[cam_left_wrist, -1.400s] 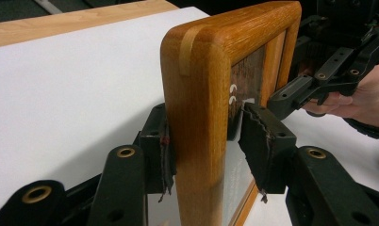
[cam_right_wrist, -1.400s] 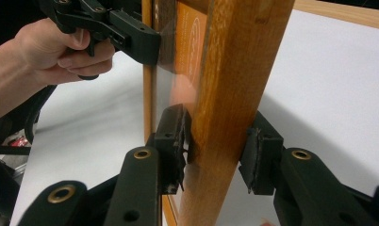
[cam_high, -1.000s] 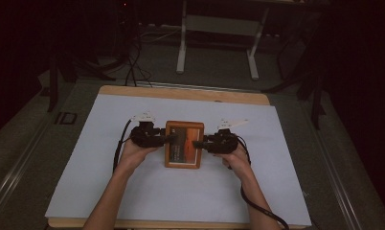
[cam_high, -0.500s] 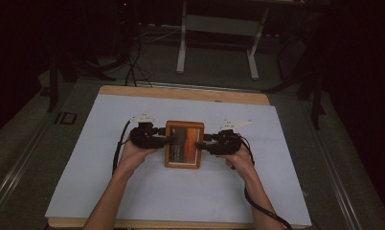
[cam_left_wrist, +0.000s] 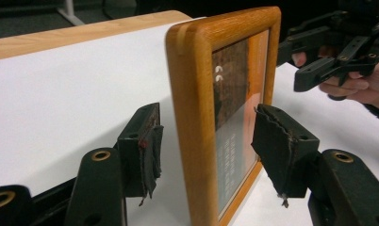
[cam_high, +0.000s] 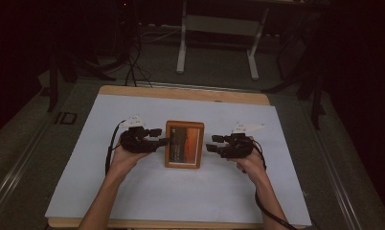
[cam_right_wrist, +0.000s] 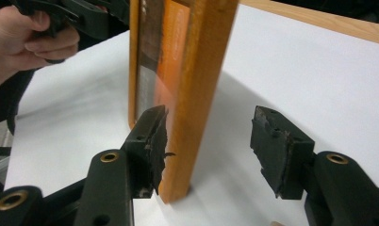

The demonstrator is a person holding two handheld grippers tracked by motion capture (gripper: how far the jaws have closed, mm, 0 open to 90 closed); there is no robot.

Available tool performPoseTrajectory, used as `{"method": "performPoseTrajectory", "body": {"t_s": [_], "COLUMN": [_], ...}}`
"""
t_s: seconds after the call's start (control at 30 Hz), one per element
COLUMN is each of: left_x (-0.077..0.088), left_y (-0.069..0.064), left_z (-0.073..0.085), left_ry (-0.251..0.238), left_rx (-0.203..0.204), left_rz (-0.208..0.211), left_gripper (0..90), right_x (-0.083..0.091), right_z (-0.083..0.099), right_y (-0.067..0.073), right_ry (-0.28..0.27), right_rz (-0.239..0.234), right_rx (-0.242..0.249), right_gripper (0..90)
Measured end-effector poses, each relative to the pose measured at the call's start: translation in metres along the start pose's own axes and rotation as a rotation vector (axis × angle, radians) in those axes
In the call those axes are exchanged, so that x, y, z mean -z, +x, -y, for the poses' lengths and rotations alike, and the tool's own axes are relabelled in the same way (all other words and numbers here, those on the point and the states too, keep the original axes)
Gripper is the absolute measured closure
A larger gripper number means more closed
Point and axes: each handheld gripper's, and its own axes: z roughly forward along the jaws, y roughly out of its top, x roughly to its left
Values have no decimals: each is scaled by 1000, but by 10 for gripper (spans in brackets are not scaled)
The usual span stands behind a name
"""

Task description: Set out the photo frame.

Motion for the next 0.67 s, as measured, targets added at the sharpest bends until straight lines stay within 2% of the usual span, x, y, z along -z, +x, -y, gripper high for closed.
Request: {"method": "performPoseTrajectory", "body": {"t_s": [0.2,0.27,0.4,0.57,0.67], "left_x": [17,24,35,40,38], "left_y": [-3,-5,-5,-3,-3], "left_z": [13,21,43,68,79], "left_ry": [-9,-15,-27,10,79], "left_rx": [-2,0,33,89,86], "left_rz": [-47,-73,-114,-208,-327], "left_gripper": [428,427,429,424,407], "right_x": [17,22,31,35,36], "right_z": [9,13,24,37,47], "right_y": [-1,-2,-6,-9,-11], "right_ry": [-3,4,18,38,68], "right_rz": [54,87,135,169,211], "right_rx": [-20,-41,-92,-129,-137], "right_gripper": [445,442,432,422,405]}}
